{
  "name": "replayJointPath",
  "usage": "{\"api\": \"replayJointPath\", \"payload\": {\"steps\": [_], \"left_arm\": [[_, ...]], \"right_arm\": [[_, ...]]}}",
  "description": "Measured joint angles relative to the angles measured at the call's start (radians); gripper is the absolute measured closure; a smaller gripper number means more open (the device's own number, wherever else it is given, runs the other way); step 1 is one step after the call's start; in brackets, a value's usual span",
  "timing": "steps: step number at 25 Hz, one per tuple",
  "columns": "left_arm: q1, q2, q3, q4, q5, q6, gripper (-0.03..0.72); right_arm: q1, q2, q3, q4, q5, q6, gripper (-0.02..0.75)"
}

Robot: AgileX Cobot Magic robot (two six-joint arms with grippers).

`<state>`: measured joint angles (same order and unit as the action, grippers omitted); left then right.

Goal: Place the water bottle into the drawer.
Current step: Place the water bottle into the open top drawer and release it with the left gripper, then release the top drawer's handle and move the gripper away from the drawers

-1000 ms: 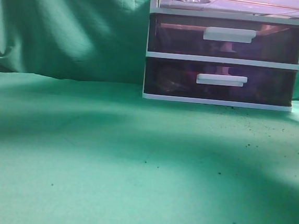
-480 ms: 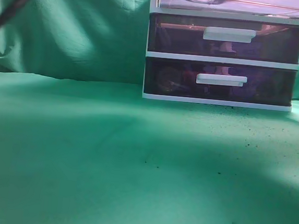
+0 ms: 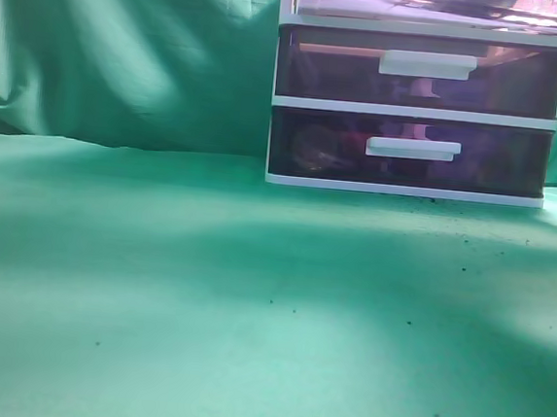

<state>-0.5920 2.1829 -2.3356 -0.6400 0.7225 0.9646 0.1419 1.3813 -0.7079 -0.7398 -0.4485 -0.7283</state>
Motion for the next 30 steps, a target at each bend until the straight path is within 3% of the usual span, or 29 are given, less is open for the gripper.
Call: {"api": "replayJointPath", "payload": {"steps": [3,4,6,9,13,17,24,30], "left_arm": [[0.002,-0.047,0.000,0.230,0.144,-0.251,0.688],[0.006,-0.071,0.000,0.283,0.176,-0.361,0.688],[0.020,-0.114,0.000,0.352,0.232,-0.522,0.688],[0.066,-0.216,0.000,0.394,0.343,-0.654,0.688],[0.126,-0.344,0.000,0.411,0.510,-0.700,0.688],[0.152,-0.478,0.078,0.413,0.531,-0.718,0.688],[0.152,-0.745,0.444,0.438,0.405,-0.730,0.688],[0.152,-0.932,0.756,0.478,0.245,-0.744,0.688]], "right_arm": [[0.000,0.000,0.000,0.021,0.000,-0.045,0.633],[0.000,0.000,0.000,0.042,0.000,-0.075,0.633],[0.002,0.000,0.000,0.097,0.000,-0.136,0.633],[0.002,0.022,-0.037,0.180,0.017,-0.232,0.633],[0.002,0.098,-0.140,0.220,0.044,-0.294,0.633],[0.002,0.218,-0.284,0.223,0.055,-0.312,0.633],[0.004,0.402,-0.509,0.238,0.062,-0.316,0.633],[0.006,0.455,-0.574,0.238,0.059,-0.312,0.633]]}}
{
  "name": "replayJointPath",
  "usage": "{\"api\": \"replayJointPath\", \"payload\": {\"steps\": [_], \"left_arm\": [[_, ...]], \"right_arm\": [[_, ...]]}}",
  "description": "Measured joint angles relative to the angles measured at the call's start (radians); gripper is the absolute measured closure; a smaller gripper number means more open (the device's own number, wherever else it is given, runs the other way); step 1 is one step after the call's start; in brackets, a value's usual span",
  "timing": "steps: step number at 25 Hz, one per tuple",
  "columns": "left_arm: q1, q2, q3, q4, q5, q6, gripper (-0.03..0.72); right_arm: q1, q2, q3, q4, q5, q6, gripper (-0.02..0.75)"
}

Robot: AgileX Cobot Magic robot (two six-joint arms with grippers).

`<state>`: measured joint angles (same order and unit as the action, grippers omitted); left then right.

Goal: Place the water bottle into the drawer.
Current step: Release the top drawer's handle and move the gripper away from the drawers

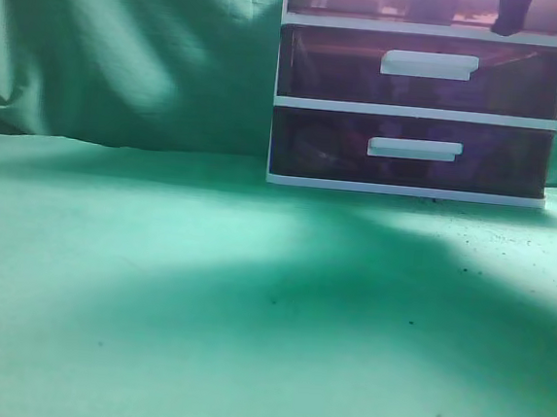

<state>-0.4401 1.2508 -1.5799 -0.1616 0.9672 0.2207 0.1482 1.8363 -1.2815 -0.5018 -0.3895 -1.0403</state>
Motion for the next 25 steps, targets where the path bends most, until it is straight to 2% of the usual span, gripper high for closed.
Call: {"api": "replayJointPath", "payload": {"steps": [3,8,11,14,15,25], "left_arm": [[0.000,-0.055,0.100,0.059,-0.062,-0.059,0.688],[0.000,-0.073,0.127,0.132,-0.090,-0.113,0.688],[0.001,-0.073,0.127,0.143,-0.100,-0.120,0.688],[0.001,-0.073,0.127,0.145,-0.106,-0.120,0.688],[0.001,-0.073,0.127,0.145,-0.106,-0.120,0.688],[0.001,-0.101,0.127,0.145,-0.106,-0.120,0.688]], "right_arm": [[0.003,0.002,-0.002,0.012,0.002,0.037,0.633],[0.003,0.002,-0.006,-0.031,-0.004,0.169,0.373],[0.014,0.002,-0.002,-0.069,0.012,0.204,0.270],[0.034,0.002,0.028,-0.080,0.016,0.210,0.287],[0.042,0.002,0.040,-0.080,0.016,0.210,0.246],[0.048,-0.143,0.078,-0.076,0.016,0.242,0.260]]}}
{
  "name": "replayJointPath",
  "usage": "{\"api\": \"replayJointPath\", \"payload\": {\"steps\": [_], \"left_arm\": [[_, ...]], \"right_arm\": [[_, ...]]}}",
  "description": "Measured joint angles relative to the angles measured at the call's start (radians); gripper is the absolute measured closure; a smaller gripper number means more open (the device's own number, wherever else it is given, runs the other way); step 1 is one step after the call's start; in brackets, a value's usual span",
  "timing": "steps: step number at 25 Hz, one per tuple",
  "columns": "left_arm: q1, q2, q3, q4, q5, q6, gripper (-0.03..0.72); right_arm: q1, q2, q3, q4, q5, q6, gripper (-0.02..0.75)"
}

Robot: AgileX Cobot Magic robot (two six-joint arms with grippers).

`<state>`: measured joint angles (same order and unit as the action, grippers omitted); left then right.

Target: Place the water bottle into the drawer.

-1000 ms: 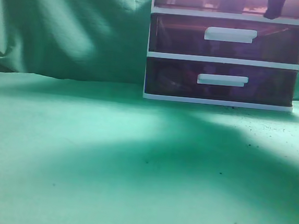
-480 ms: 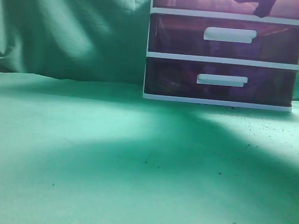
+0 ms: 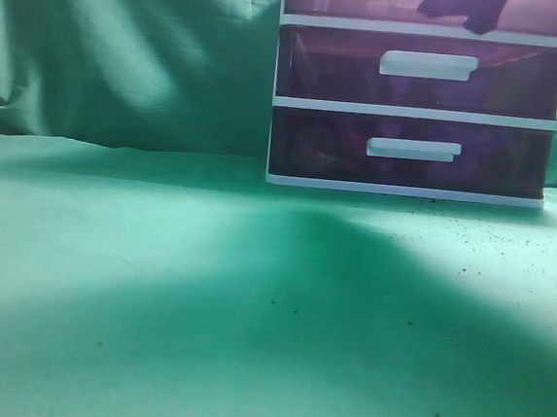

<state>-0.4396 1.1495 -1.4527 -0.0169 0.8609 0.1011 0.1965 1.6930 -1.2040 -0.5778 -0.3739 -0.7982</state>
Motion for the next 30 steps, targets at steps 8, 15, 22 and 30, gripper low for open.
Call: {"api": "replayJointPath", "payload": {"steps": [8,15,22,30], "left_arm": [[0.000,-0.209,0.144,-0.032,-0.073,0.014,0.688],[0.000,-0.549,0.405,-0.045,-0.114,-0.004,0.688],[0.000,-0.847,0.636,-0.051,-0.135,-0.036,0.688],[0.000,-1.148,0.875,-0.051,-0.155,-0.061,0.688]], "right_arm": [[0.027,-0.224,0.081,0.001,0.169,0.373,0.260],[0.195,-0.473,0.093,0.046,0.713,0.726,0.680],[0.347,-0.672,0.102,0.372,1.011,0.859,0.738],[0.416,-0.991,0.373,0.585,0.908,0.807,0.738]]}}
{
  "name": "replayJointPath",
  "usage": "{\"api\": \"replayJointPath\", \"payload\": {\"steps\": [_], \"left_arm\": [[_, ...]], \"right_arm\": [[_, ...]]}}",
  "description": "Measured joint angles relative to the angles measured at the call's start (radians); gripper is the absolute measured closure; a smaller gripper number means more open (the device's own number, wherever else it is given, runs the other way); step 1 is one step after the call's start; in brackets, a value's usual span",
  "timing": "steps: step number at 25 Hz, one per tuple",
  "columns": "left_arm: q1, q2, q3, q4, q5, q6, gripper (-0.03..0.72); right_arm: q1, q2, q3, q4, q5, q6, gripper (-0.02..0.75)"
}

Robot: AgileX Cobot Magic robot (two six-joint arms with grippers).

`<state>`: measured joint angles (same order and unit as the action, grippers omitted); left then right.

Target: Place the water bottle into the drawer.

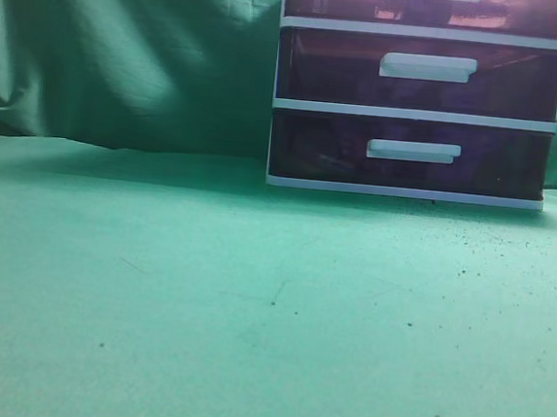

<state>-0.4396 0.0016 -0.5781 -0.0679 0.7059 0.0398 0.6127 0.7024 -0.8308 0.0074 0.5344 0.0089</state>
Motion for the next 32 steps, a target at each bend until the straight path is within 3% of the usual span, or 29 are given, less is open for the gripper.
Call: {"api": "replayJointPath", "payload": {"steps": [5,15,32], "left_arm": [[0.002,-0.018,0.086,0.000,-0.041,-0.095,0.688],[0.002,-0.018,0.238,0.050,-0.075,-0.118,0.688],[0.002,-0.018,0.290,0.050,-0.114,-0.118,0.688]], "right_arm": [[0.000,-0.230,0.165,0.044,-0.061,-0.012,0.738],[0.000,-0.601,0.386,0.055,-0.075,-0.053,0.738],[0.000,-0.633,0.404,0.065,-0.085,-0.058,0.738]]}}
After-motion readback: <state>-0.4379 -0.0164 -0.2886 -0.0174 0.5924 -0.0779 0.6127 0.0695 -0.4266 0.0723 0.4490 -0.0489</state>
